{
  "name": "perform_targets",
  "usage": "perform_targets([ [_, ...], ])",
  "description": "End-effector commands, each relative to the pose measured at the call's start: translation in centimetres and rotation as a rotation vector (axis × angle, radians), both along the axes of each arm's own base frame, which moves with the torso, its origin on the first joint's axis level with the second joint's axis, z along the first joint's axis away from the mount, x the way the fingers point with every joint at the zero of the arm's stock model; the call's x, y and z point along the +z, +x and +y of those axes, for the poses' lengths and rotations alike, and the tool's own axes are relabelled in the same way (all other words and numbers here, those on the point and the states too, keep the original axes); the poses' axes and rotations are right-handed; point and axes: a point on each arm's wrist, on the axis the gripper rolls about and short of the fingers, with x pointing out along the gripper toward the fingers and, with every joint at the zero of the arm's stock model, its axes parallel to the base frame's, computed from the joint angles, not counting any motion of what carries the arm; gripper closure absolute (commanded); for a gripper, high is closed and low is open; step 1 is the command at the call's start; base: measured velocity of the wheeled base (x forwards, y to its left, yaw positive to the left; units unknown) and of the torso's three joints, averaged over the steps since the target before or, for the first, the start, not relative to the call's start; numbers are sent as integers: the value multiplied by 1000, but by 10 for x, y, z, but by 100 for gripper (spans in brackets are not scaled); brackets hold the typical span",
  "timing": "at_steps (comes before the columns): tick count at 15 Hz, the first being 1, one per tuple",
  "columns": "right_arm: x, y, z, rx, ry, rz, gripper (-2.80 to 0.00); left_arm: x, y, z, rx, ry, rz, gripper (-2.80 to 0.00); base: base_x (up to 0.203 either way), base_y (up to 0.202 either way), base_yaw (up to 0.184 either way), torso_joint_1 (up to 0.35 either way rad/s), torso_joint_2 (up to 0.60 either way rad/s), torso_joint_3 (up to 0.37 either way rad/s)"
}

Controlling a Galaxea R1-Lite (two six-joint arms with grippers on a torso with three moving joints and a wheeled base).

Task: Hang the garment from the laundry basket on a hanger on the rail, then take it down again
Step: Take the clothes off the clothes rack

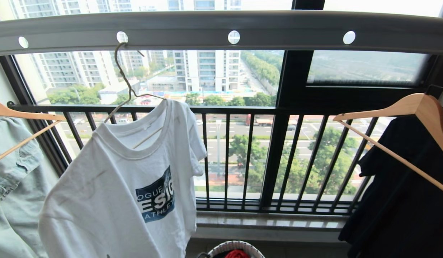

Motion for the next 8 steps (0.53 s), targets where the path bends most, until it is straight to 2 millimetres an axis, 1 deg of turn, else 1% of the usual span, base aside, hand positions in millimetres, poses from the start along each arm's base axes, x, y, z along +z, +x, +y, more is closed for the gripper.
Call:
perform_targets([
  [1,0,0,0,0,5,4,0,0,0,0,2,-32,1,0,0,0,0,0,0,0],
  [8,0,0,0,0,5,4,0,0,0,0,3,-43,1,0,0,0,0,0,0,0],
])
